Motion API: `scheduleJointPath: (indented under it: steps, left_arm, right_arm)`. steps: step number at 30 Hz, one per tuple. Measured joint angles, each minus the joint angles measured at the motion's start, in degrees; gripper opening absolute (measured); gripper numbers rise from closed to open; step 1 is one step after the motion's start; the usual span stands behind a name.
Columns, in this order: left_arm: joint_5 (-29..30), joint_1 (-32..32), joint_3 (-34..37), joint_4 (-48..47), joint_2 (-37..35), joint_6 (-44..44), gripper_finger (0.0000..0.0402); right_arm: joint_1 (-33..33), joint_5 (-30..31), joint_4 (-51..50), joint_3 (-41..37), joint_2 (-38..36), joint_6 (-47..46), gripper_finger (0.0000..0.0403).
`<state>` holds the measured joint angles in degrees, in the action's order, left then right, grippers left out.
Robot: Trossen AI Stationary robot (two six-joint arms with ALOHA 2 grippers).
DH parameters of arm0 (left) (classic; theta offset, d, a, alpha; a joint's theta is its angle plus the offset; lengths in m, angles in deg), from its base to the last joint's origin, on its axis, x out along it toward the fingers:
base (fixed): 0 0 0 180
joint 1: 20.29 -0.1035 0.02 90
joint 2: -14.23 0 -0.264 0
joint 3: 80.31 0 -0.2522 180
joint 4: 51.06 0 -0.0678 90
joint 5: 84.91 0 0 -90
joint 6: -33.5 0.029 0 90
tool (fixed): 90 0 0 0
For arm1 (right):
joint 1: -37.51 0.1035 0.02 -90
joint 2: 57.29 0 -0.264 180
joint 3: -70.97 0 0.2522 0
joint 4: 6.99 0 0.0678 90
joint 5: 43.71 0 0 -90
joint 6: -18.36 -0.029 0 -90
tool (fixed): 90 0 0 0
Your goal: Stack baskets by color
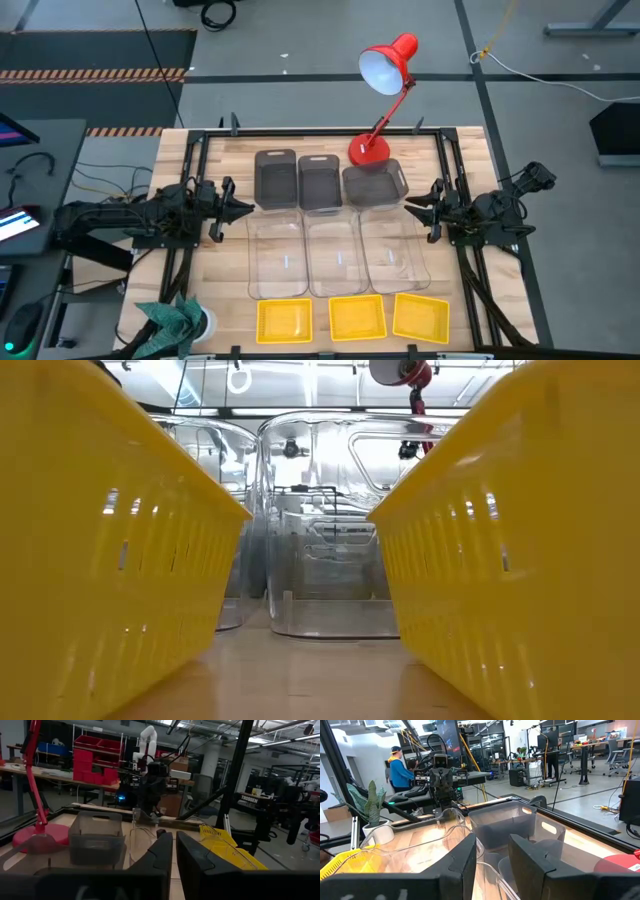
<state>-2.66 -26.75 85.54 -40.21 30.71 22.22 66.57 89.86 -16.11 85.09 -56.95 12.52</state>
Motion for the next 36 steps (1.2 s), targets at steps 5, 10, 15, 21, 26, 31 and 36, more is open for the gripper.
scheduleJointPath:
  steps: [5, 10, 15, 21, 26, 31, 36]
  left_arm:
    - [0.0, 0.0, 0.0, 0.0, 0.0, 0.0, 0.0036]
    - [0.0, 0.0, 0.0, 0.0, 0.0, 0.0, 0.003]
    - [0.0, 0.0, 0.0, 0.0, 0.0, 0.0, 0.0029]
    - [0.0, 0.0, 0.0, 0.0, 0.0, 0.0, 0.0036]
    - [0.0, 0.0, 0.0, 0.0, 0.0, 0.0, 0.003]
    - [0.0, 0.0, 0.0, 0.0, 0.0, 0.0, 0.003]
    - [0.0, 0.0, 0.0, 0.0, 0.0, 0.0, 0.0036]
  right_arm:
    - [0.0, 0.0, 0.0, 0.0, 0.0, 0.0, 0.0119]
    - [0.0, 0.0, 0.0, 0.0, 0.0, 0.0, 0.0119]
    - [0.0, 0.0, 0.0, 0.0, 0.0, 0.0, 0.0119]
    - [0.0, 0.0, 0.0, 0.0, 0.0, 0.0, 0.0119]
    - [0.0, 0.0, 0.0, 0.0, 0.0, 0.0, 0.0119]
    - [0.0, 0.0, 0.0, 0.0, 0.0, 0.0, 0.0119]
    - [0.0, 0.0, 0.0, 0.0, 0.0, 0.0, 0.0119]
